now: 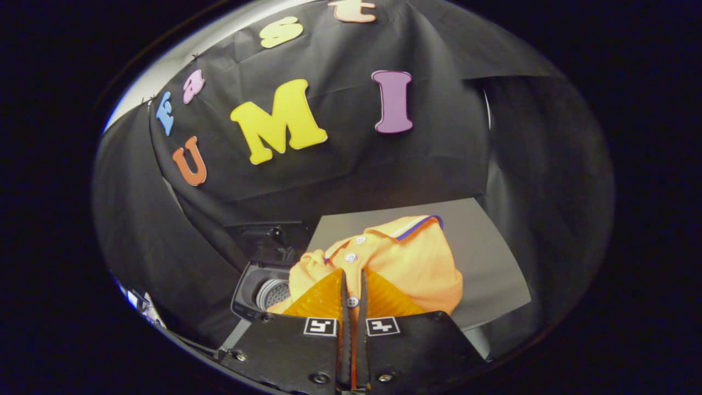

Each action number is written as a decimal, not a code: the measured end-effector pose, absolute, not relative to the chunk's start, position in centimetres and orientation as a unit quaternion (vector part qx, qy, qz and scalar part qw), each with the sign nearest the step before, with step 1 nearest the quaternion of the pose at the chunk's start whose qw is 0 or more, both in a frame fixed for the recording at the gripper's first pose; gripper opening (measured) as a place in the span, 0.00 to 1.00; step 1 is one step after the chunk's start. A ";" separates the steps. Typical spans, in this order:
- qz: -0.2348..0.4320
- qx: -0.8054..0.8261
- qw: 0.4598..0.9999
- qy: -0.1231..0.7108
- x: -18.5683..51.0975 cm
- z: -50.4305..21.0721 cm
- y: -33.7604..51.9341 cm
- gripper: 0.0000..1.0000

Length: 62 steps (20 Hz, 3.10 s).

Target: Put the clothes into the washing machine and then close the washing machine lid.

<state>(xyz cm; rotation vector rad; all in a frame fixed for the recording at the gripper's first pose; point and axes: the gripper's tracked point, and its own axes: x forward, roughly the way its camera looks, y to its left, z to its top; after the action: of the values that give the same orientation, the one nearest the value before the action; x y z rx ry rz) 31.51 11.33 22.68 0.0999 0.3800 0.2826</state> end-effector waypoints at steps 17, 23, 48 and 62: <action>0.217 0.041 0.970 0.098 22.9 31.1 28.6 0.07; 0.253 0.044 0.960 0.111 23.5 30.7 35.0 0.06; 0.248 0.056 0.904 0.345 40.4 9.2 46.8 0.07; 0.155 0.021 0.879 0.450 45.3 -3.5 46.6 0.07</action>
<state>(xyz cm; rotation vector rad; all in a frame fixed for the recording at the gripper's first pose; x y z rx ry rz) 45.31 46.62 -3.48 0.0432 0.9387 0.3242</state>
